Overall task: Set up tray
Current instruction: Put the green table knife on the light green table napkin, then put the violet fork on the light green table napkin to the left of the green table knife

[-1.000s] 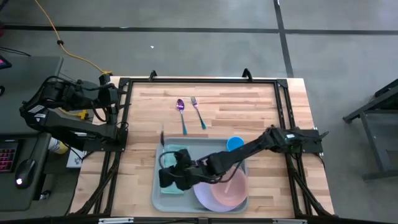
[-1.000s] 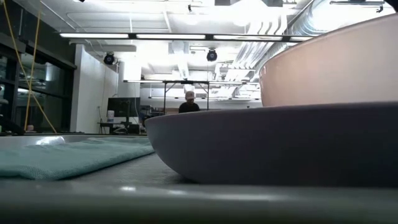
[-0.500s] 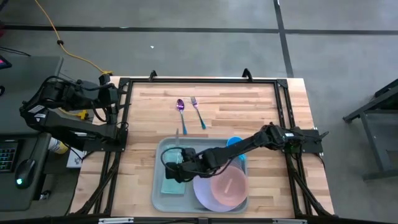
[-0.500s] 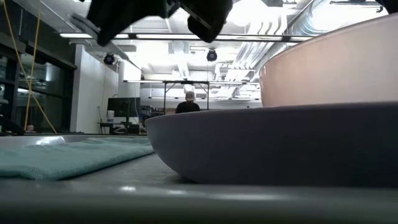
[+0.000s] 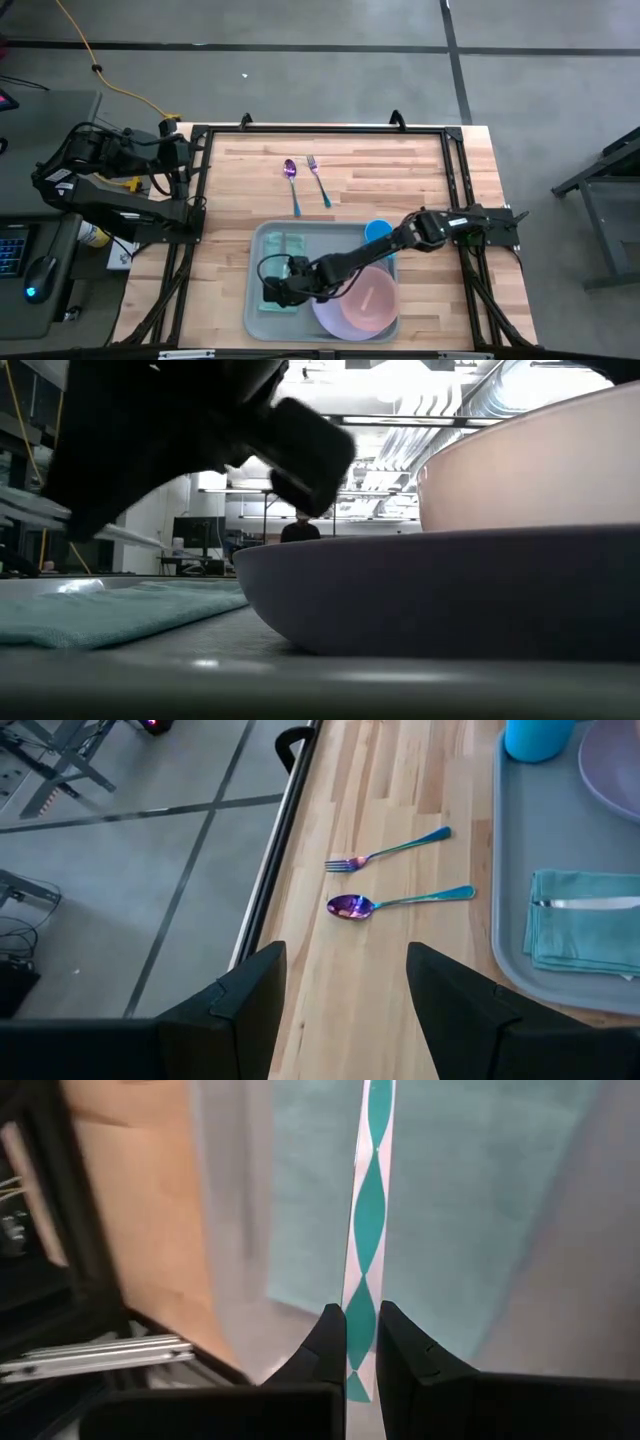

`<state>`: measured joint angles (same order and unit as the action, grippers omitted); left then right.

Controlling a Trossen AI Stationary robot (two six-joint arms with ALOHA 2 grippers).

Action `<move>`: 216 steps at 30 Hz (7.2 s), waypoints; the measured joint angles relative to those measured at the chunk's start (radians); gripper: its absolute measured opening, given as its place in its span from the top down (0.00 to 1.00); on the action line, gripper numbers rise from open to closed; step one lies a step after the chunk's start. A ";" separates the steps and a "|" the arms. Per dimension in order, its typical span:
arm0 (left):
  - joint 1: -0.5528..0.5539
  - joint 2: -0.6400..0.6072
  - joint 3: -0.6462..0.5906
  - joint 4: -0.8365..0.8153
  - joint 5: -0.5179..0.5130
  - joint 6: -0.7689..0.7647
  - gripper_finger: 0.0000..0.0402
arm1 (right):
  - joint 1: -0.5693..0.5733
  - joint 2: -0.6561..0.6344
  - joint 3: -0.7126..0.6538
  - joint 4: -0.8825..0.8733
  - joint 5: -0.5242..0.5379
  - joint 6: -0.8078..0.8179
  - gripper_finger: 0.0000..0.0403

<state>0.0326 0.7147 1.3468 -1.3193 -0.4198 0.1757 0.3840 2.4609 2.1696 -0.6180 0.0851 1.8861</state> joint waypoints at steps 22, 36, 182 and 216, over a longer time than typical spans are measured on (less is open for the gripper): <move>0.000 0.000 0.000 0.000 0.010 -0.024 0.41 | 0.005 0.001 0.006 -0.129 -0.040 0.051 0.98; 0.000 0.000 0.000 0.001 0.010 -0.024 0.41 | 0.006 0.004 0.006 -0.134 -0.058 0.055 0.98; 0.000 0.000 0.000 -0.025 0.043 0.024 0.41 | -0.676 0.079 0.009 -0.436 -0.084 -1.124 0.81; 0.000 0.000 0.000 -0.090 0.043 0.048 0.41 | -0.639 -0.110 0.005 -0.524 -0.116 -1.105 1.00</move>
<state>0.0326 0.7147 1.3468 -1.4089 -0.3766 0.2237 -0.2551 2.3506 2.1746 -1.1419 -0.0309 0.7806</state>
